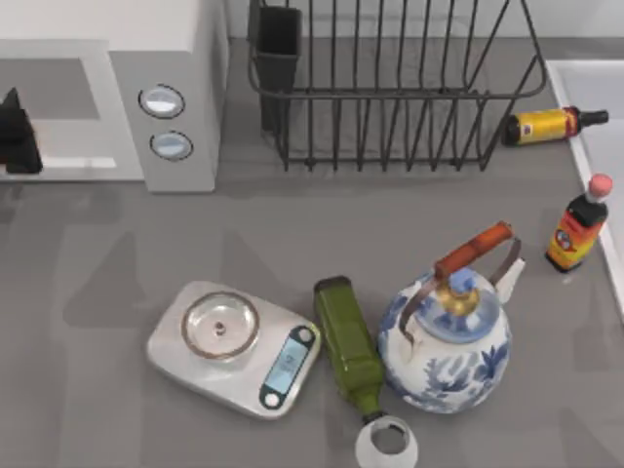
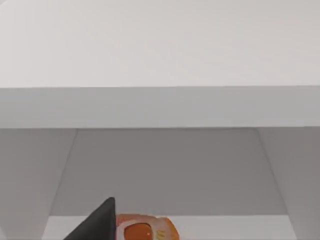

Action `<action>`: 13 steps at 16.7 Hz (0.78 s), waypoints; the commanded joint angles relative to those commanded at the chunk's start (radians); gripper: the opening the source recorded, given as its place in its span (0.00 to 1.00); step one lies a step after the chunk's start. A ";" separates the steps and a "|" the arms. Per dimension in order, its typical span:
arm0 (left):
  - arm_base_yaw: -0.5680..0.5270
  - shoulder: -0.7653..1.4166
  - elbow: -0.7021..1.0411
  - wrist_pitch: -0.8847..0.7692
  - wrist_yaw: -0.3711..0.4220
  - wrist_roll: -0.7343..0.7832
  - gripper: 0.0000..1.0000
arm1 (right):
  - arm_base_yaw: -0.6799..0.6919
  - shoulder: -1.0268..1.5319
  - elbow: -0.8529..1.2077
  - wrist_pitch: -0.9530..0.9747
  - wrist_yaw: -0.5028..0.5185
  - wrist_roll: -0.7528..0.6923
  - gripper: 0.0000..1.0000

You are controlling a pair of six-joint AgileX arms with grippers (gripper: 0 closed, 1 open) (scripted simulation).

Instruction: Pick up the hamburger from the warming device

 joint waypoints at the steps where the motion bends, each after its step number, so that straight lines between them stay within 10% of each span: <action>1: 0.009 0.103 0.038 0.050 0.010 0.004 1.00 | 0.000 0.000 0.000 0.000 0.000 0.000 1.00; 13: 0.086 1.013 0.371 0.486 0.098 0.038 1.00 | 0.000 0.000 0.000 0.000 0.000 0.000 1.00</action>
